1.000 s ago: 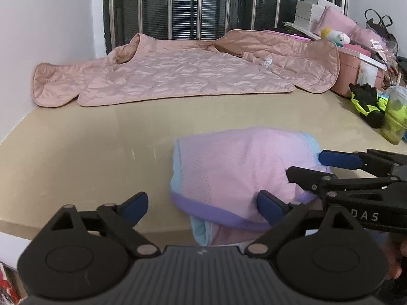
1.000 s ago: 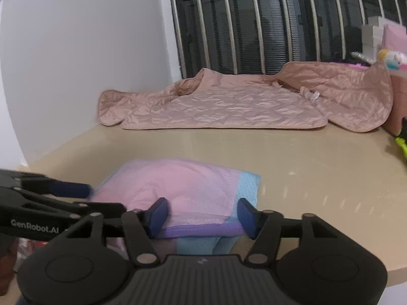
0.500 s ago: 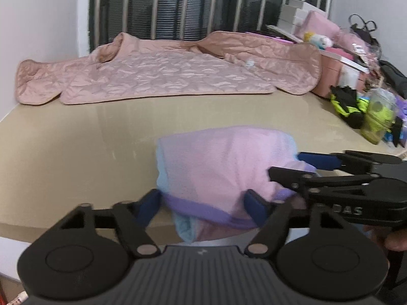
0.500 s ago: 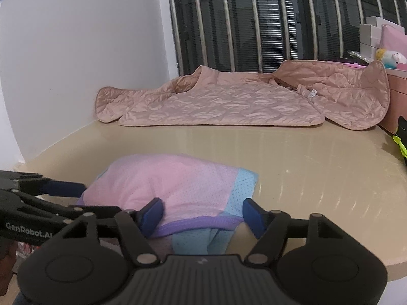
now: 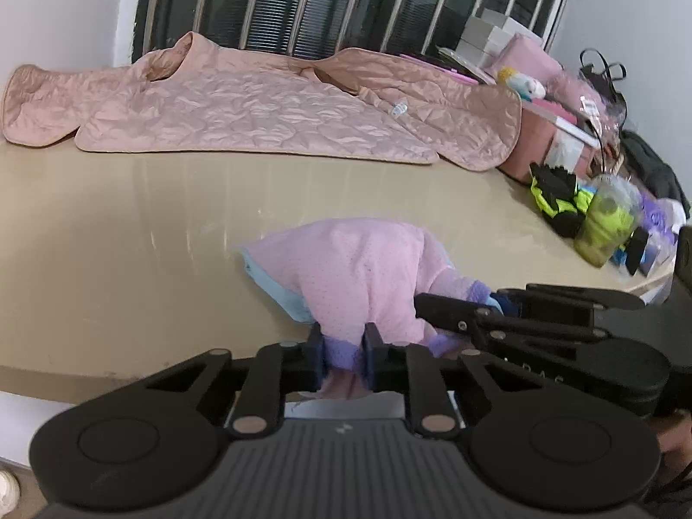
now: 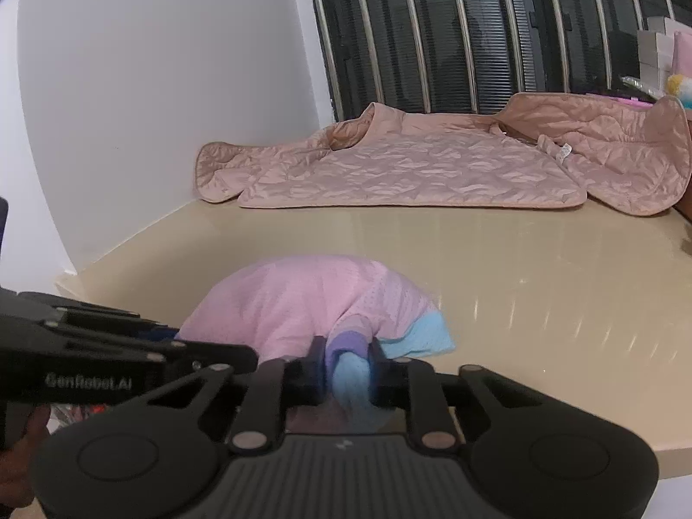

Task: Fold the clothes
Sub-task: 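Pinch the bundle's purple trim with both tools together, then carry the folded bundle with both tools onto the pink quilted jacket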

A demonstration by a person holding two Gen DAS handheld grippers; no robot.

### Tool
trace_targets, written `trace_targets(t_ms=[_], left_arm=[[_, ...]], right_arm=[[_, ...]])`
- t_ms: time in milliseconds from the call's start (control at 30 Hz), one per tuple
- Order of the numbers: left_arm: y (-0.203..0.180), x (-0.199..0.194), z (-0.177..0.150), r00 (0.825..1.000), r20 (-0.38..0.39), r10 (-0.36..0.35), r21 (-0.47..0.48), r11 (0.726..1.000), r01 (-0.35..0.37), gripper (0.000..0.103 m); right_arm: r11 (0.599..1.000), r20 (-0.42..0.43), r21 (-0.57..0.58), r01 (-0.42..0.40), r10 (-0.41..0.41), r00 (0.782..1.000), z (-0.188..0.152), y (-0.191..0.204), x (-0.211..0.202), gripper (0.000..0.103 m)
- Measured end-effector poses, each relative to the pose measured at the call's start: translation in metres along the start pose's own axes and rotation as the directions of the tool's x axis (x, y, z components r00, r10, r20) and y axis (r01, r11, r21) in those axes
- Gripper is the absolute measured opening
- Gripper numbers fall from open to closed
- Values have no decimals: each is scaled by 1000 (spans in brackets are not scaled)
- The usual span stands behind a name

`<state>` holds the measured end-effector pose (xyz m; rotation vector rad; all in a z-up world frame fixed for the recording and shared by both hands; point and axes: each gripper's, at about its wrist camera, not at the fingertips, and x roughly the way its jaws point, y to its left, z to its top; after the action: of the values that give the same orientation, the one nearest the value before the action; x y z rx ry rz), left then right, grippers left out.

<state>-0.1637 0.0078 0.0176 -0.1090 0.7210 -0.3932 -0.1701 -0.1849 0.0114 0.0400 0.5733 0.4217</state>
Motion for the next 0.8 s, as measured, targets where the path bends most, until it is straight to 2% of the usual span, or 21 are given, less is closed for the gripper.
trace_targets(t_ms=[67,167,333,467,600,667,800], left_arm=[[1,-6,5,1000,28,-9,-7,1000,9,12],[-9,-14,20,997,73,-30,33,999,27,11],[-24,-16,59,987,153,-54,88,995,41,11],[-37,-13,104,970,230,-79,130,990,50,10],[-48,2,152,949,299,-100,162,985,53,10],[-51,17,178,941,323,-102,167,985,50,10],[-52,61,233,933,345,-99,167,985,43,10]], right_arm=[[1000,6,4,0,0,1000,3,1,-2,13],[1000,28,16,-5,5,1000,10,-1,-8,13],[999,111,-23,26,-23,994,42,-2,-24,13],[996,176,-57,67,-56,983,77,-10,-30,12],[987,255,-99,130,-102,962,122,-18,-30,13],[981,278,-115,159,-122,953,145,-25,-18,13],[979,261,-106,173,-140,955,186,-65,35,12]])
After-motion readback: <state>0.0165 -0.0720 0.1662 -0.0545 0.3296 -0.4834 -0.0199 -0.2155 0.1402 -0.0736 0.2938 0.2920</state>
